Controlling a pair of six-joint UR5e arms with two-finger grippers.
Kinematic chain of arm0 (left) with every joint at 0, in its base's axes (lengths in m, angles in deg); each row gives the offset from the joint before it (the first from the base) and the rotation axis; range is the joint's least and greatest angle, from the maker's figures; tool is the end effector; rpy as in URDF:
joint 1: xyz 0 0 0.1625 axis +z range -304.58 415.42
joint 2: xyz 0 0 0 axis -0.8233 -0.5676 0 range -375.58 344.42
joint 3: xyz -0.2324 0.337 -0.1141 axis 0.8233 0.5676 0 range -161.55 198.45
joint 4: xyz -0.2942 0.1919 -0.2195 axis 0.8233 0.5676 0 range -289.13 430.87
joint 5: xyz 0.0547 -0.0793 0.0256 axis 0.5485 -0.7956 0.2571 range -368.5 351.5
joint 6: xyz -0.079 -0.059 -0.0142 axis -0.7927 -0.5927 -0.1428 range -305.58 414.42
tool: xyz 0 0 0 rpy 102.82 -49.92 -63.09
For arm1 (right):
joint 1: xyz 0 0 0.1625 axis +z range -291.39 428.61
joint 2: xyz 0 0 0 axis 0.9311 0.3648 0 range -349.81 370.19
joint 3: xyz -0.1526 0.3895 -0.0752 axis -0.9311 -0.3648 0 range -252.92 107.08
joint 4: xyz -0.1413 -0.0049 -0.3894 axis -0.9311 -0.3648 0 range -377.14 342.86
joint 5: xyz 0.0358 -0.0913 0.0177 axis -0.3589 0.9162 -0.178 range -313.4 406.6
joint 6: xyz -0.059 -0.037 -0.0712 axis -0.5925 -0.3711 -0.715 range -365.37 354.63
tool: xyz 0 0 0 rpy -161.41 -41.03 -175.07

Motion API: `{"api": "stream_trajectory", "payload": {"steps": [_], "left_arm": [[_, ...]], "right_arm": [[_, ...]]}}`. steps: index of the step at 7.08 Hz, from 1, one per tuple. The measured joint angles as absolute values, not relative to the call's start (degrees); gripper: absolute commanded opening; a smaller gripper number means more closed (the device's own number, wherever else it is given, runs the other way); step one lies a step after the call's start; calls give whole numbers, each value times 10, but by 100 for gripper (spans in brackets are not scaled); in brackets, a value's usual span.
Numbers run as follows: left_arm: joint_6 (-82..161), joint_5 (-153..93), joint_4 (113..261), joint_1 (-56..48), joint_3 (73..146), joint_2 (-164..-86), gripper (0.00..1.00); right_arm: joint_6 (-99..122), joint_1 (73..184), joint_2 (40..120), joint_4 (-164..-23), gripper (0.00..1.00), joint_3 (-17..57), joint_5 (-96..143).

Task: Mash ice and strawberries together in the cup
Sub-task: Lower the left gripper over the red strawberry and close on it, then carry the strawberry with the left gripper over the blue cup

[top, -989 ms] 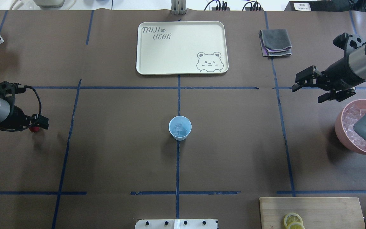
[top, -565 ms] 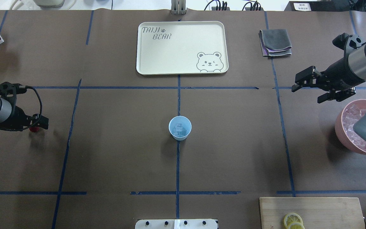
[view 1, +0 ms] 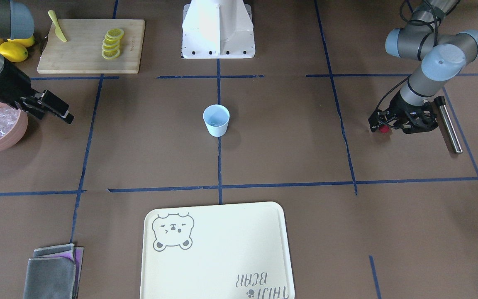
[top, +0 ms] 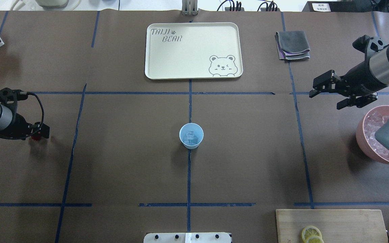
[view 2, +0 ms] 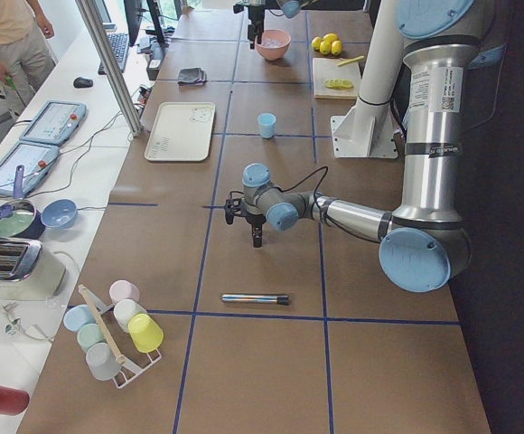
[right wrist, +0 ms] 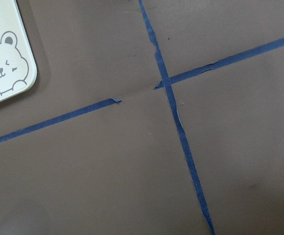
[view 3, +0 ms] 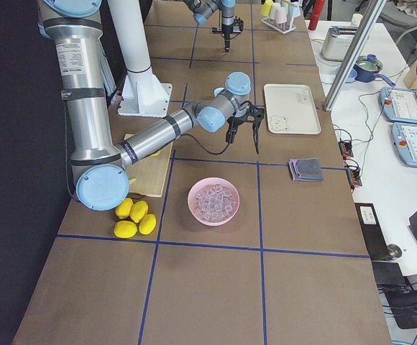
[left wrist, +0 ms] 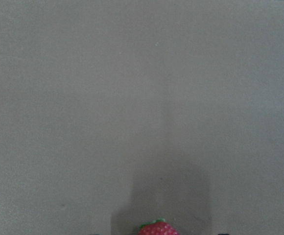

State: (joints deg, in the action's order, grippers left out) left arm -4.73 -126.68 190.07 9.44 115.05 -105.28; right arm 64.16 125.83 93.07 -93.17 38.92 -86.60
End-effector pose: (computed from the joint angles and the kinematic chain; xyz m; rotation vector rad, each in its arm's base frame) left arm 0.2991 -0.4336 0.5581 0.0042 0.7708 -0.0986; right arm -0.2258 -0.4711 0.3795 -0.1119 -1.0061 0.3038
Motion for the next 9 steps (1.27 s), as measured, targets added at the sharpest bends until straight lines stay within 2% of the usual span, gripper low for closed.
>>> {"api": "stream_trajectory", "payload": {"steps": [3,5,7,9], "left_arm": [[-51,-1270,1901,94,1157,-1055,0],[-73,-1273,1898,93,1193,-1074,0],[-170,-1297,1883,100,1238,-1144,0],[-307,-1305,1855,163,1259,-1256,1]], "right_arm": [[642,1258,931,-932,100,389,-867],[642,1258,930,-932,100,389,-869],[642,1259,931,-932,100,390,-870],[642,1260,932,-932,100,390,-869]]}}
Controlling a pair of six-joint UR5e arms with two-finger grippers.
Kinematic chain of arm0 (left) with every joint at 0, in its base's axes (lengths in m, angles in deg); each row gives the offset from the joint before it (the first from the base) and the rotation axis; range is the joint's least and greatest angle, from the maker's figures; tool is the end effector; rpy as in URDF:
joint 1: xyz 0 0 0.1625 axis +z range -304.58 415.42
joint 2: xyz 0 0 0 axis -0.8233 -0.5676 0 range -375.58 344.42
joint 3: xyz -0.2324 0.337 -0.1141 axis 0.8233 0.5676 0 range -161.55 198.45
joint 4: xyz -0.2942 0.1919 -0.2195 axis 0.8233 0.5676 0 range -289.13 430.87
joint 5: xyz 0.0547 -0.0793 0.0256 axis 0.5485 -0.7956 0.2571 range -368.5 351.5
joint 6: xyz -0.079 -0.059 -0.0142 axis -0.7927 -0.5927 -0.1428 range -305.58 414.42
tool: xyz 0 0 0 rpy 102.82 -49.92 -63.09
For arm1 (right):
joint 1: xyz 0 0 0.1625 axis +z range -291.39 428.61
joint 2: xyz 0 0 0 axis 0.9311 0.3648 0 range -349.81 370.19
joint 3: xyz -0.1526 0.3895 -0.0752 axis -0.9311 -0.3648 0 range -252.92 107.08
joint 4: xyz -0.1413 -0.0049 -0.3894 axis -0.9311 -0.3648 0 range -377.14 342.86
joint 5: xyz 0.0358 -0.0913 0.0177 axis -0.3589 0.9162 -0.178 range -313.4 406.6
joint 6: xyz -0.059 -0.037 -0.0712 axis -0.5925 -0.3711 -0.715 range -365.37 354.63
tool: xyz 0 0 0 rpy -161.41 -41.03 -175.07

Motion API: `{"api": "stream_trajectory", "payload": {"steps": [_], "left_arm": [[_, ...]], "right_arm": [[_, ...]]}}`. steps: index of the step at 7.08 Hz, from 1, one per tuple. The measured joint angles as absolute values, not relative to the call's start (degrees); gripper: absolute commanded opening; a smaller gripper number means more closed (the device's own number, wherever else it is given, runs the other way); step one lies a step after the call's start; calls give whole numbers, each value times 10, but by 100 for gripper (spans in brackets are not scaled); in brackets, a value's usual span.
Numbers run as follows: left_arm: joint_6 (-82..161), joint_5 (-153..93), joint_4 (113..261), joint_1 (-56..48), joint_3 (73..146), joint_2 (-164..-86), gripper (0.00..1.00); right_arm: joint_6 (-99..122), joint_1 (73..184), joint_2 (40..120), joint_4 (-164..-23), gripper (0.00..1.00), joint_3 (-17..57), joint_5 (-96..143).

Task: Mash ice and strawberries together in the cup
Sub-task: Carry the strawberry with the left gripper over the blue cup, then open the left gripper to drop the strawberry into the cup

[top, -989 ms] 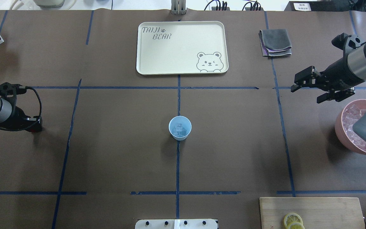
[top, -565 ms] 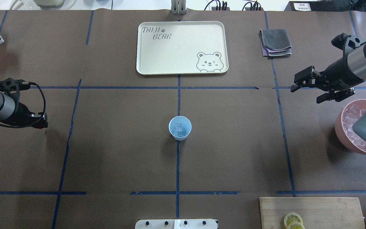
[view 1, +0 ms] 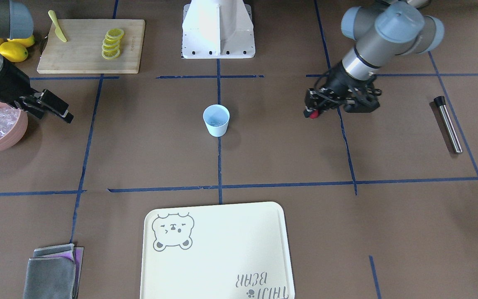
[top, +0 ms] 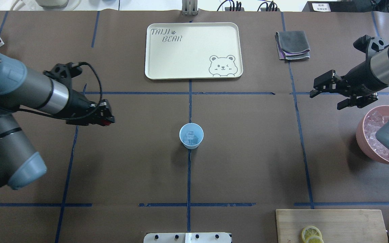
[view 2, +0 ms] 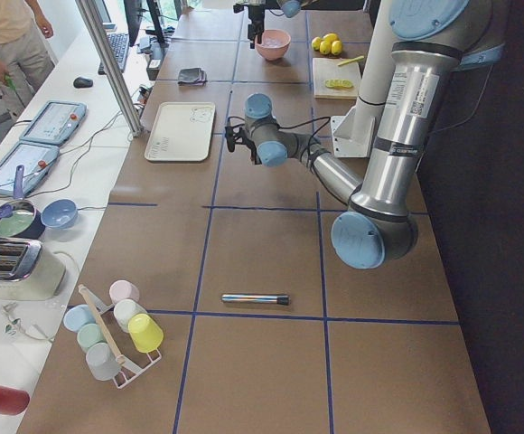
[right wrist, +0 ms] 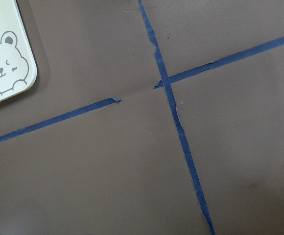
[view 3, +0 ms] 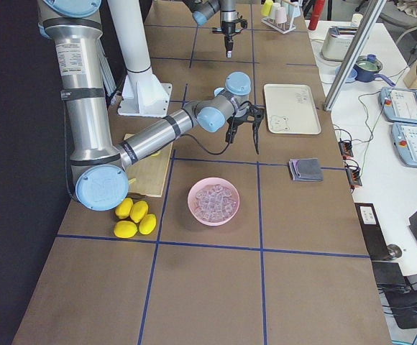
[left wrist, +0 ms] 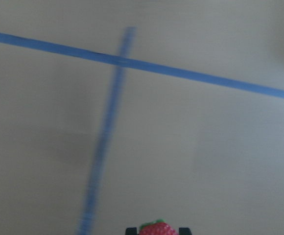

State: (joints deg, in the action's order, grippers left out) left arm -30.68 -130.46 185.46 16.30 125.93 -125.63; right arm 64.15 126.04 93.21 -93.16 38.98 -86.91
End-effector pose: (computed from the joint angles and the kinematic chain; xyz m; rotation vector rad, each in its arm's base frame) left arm 0.3976 -0.4272 0.2743 -0.0696 1.1637 -0.2262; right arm -0.2239 -0.4708 0.3800 -0.1151 -1.0083 0.3051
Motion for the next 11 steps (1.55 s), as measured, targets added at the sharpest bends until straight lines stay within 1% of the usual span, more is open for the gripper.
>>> {"api": "stream_trajectory", "payload": {"steps": [2,3,4,5,7,8,9,10,11], "left_arm": [[-377,-1244,1755,234,1227,-1398,3],[-383,-1217,1734,252,1202,-1436,4],[-385,-1204,1726,260,1182,-1457,8],[-385,-1199,1723,262,1167,-1470,8],[-385,-1197,1723,265,1149,-1482,28],[-385,-1197,1723,266,1147,-1485,59],[-384,-1197,1723,266,1146,-1485,78],[-383,-1196,1723,267,1146,-1485,84],[-383,-1191,1723,267,1146,-1485,87]], "right_arm": [[642,1261,933,-932,100,389,-867],[642,1261,934,-931,100,389,-866],[642,1260,935,-931,100,390,-866],[642,1260,935,-931,100,390,-866],[642,1260,935,-931,100,390,-866],[642,1260,935,-931,100,390,-866],[642,1260,935,-931,100,390,-866],[642,1260,935,-931,100,390,-865],[642,1260,935,-931,100,390,-866]]}}
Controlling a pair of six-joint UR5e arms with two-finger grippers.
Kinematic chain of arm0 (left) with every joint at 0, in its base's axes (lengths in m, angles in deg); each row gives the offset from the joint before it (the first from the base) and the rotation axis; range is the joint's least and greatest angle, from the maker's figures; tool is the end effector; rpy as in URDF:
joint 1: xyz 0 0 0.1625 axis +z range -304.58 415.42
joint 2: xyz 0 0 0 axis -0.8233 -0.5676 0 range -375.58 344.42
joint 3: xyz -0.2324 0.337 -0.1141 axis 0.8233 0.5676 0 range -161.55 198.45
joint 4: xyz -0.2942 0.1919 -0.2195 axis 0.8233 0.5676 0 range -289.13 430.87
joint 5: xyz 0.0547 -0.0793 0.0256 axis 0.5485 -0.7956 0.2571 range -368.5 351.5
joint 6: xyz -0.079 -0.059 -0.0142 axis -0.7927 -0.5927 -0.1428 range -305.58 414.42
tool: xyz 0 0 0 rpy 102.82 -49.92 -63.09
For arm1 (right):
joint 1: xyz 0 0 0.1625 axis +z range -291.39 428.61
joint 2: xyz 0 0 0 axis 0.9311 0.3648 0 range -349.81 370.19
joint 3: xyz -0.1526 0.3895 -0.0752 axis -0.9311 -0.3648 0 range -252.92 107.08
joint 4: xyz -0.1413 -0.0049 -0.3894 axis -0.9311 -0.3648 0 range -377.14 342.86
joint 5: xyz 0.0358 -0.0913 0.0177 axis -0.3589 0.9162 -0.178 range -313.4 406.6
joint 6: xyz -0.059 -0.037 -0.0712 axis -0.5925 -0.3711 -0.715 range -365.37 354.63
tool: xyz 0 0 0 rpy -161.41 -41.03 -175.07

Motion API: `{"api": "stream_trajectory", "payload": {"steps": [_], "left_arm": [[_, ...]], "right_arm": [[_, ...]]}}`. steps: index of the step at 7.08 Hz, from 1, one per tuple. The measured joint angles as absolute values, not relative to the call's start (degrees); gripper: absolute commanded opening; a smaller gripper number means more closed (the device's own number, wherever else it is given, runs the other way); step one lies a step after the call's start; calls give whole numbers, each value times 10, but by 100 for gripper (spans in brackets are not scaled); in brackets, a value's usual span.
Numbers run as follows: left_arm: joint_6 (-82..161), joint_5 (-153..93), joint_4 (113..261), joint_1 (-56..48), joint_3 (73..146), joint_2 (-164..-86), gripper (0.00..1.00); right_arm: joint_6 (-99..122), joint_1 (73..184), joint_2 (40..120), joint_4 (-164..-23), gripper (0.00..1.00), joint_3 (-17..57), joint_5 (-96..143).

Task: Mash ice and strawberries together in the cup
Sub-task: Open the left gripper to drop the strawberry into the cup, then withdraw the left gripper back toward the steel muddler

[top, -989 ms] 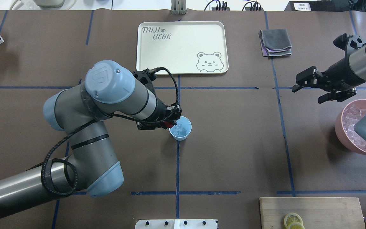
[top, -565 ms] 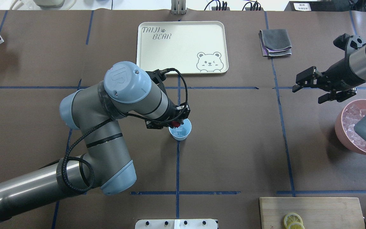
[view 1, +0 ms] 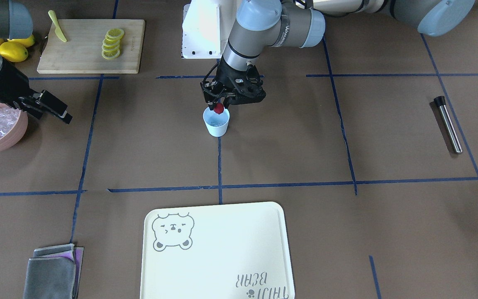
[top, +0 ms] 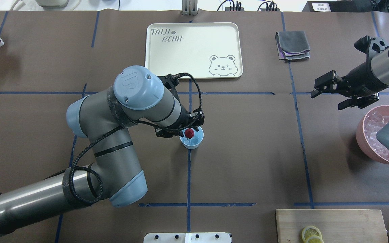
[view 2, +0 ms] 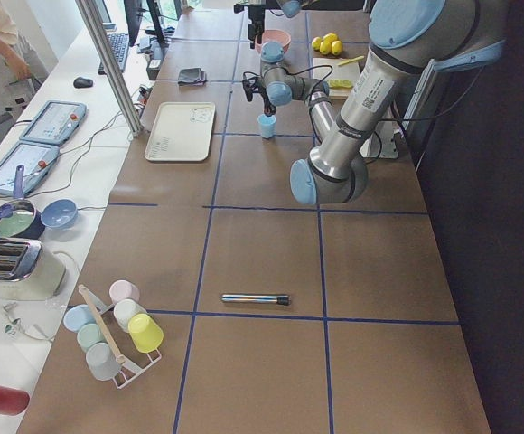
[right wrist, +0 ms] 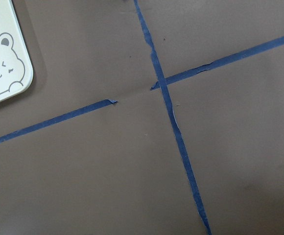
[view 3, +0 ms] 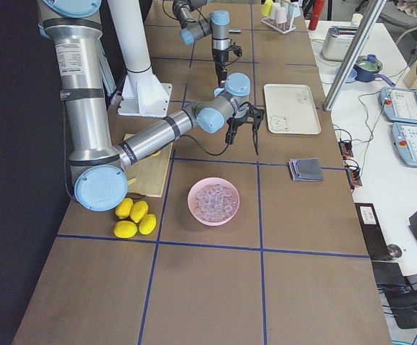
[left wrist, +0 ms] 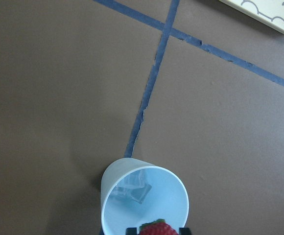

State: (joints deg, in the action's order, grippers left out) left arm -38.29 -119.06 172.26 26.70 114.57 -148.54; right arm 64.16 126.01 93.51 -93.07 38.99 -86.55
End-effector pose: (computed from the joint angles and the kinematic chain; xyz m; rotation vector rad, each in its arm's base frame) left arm 0.5463 -0.4114 0.1364 -0.0819 1.0929 -0.3036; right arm -0.2232 -0.4702 0.3828 -0.1128 -1.0028 0.3091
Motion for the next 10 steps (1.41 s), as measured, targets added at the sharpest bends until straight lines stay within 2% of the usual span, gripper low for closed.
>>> {"api": "stream_trajectory", "payload": {"steps": [3,4,7,10], "left_arm": [[-381,-1176,1718,264,1164,-1474,87],[-372,-1177,1715,252,1194,-1439,87],[-188,-1189,1709,194,1324,-1237,87],[84,-1295,1713,41,1373,-1038,87]], "right_arm": [[642,1261,935,-931,100,389,-866],[641,1261,937,-931,100,388,-867],[641,1262,942,-931,100,387,-868],[634,1265,945,-931,100,387,-868]]}}
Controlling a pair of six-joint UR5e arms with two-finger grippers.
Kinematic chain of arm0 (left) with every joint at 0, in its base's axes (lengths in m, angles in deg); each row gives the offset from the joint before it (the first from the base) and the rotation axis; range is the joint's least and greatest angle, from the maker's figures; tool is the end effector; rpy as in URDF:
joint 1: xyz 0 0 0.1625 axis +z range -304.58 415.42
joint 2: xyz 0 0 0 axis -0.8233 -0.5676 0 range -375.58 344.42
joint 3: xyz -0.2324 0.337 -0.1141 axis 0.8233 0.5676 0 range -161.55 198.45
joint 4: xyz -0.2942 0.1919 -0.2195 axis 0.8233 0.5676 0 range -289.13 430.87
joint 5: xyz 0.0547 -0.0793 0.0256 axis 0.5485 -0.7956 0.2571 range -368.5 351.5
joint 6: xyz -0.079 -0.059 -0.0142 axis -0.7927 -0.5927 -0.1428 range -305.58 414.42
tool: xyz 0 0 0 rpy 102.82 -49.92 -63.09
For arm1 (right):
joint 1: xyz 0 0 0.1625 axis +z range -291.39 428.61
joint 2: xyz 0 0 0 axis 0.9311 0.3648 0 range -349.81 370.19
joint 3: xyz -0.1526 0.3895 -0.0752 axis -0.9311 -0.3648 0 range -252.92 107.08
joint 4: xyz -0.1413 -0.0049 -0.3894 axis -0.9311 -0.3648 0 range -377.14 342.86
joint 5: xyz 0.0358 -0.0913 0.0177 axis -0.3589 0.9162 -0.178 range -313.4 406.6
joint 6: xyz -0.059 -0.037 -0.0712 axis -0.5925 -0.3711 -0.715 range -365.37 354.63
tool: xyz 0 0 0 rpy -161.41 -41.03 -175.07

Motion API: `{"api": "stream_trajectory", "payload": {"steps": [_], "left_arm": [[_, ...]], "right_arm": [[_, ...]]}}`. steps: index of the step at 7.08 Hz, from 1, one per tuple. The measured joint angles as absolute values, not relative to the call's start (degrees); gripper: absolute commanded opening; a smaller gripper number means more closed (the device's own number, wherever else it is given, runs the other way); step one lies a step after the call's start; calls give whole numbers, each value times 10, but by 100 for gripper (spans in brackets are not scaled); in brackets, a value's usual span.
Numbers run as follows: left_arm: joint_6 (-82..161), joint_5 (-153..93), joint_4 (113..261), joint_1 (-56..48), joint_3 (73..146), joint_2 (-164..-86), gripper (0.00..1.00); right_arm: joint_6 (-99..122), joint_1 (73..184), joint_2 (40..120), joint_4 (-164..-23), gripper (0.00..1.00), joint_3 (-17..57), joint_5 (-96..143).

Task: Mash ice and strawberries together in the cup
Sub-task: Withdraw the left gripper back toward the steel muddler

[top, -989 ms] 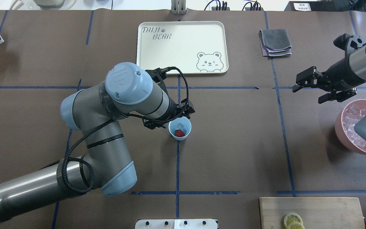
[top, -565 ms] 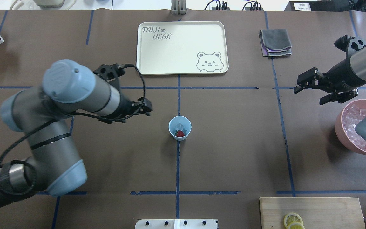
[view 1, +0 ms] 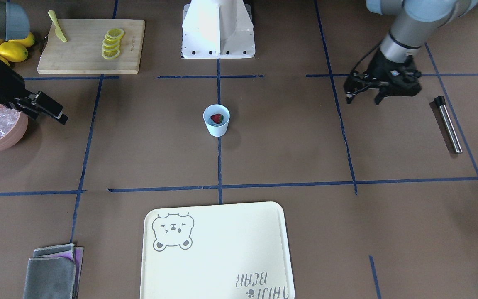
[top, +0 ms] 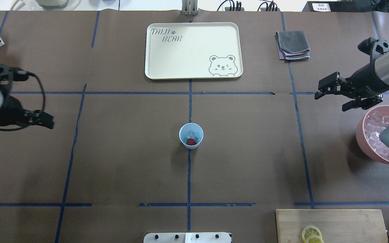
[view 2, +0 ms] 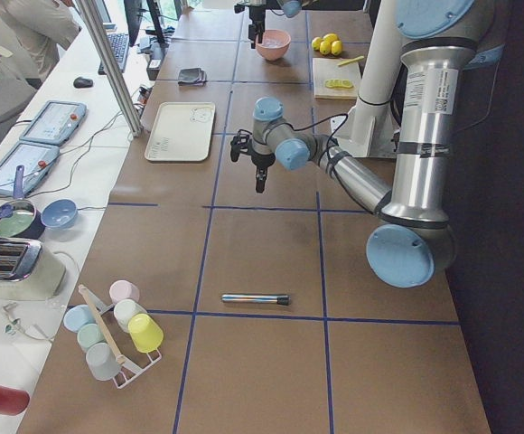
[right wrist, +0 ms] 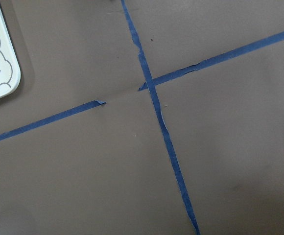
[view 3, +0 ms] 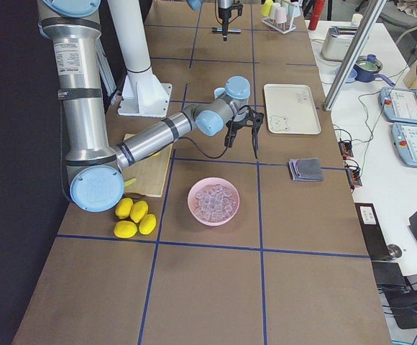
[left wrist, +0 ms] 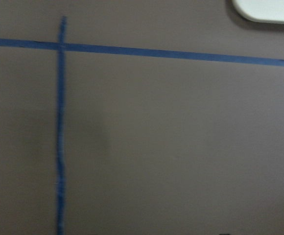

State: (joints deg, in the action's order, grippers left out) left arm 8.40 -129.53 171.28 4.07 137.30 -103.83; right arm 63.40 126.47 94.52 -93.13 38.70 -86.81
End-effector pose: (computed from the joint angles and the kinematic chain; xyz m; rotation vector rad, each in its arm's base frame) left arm 0.2278 -0.4160 0.4157 0.1203 0.8147 0.0559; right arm -0.2181 -0.4691 0.3941 -0.1219 -0.9907 0.3128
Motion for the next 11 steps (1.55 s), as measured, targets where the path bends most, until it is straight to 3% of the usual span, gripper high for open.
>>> {"api": "stream_trajectory", "payload": {"steps": [2,4,7,11], "left_arm": [[259,-1374,1715,-83,1303,-985,87],[317,-1416,1716,-140,1182,-1016,87],[276,-1421,1801,-148,1041,-1067,87],[214,-1415,1921,-145,962,-1065,87]], "right_arm": [[633,1265,945,-931,100,387,-869],[634,1265,945,-931,100,389,-869],[634,1265,945,-931,100,391,-867],[634,1265,944,-931,100,393,-867]]}}
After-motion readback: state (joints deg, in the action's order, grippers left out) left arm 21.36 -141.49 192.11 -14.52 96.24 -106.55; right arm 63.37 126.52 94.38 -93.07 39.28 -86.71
